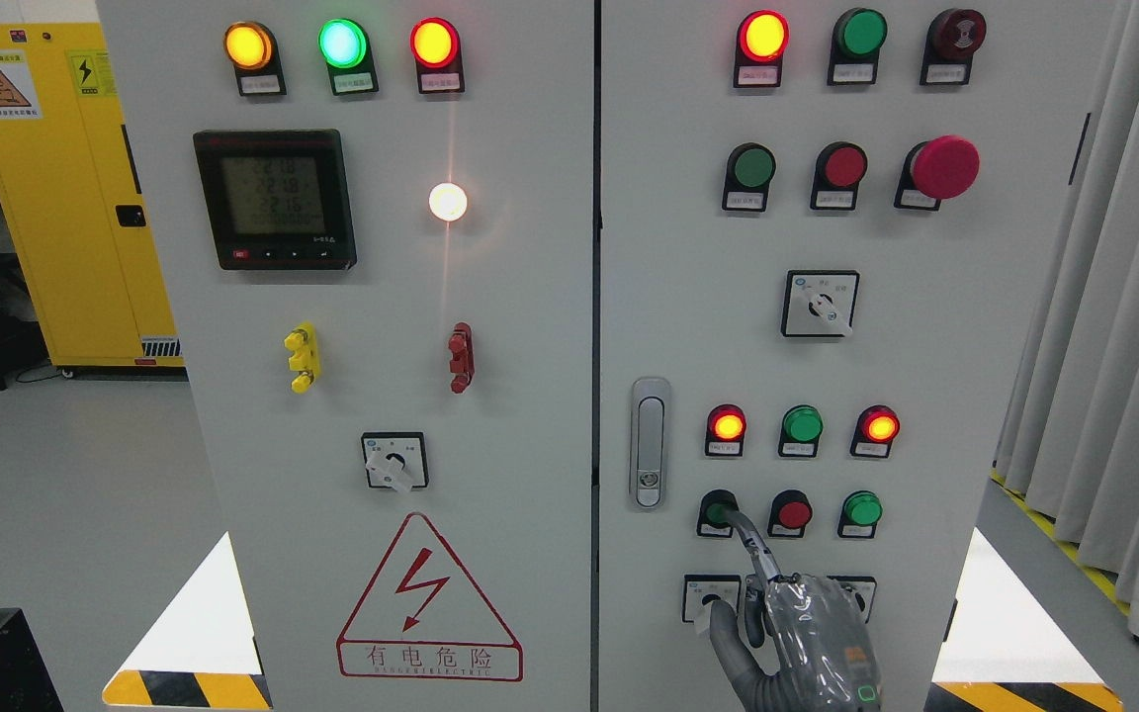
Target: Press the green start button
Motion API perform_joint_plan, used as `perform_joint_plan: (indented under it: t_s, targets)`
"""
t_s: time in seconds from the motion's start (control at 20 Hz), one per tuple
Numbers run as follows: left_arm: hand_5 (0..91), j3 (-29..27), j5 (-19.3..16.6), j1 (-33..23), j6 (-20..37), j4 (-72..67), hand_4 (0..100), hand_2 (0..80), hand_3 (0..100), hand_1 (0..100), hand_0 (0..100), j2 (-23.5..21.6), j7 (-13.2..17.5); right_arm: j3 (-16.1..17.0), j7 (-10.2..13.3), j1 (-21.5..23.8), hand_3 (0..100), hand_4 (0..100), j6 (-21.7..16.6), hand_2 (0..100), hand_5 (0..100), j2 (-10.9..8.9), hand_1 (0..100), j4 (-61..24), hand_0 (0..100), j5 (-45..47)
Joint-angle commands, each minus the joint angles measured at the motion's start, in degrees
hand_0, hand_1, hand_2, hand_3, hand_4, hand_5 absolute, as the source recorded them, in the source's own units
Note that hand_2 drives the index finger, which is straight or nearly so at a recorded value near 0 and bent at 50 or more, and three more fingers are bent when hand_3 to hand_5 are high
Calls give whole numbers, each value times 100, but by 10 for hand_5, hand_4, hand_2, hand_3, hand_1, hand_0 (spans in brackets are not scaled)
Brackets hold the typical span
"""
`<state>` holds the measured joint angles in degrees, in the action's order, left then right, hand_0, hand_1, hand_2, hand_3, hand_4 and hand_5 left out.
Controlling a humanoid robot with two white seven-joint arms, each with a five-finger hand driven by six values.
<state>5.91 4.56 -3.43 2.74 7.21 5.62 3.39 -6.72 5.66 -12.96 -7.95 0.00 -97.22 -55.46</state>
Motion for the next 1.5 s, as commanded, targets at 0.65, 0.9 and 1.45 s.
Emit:
perform_joint_plan:
  t_s: [0.65, 0.9, 1.45]
  targets:
    - [0, -2, 1, 0, -1, 0, 0, 0, 0, 556, 120, 0, -4, -57, 66, 196, 982, 993, -31, 0, 1000, 79, 841, -507, 753, 0]
    - [0, -2, 1, 0, -1, 0, 0, 0, 0, 556, 120, 0, 4, -189, 66, 337, 985, 1000, -31, 0, 1000, 88, 834, -798, 787, 9]
    - [0, -2, 1, 0, -1, 0, 0, 0, 0, 556, 120, 0, 4, -620, 5, 934, 238, 323, -40, 0, 381, 97, 793, -1509, 815, 2808]
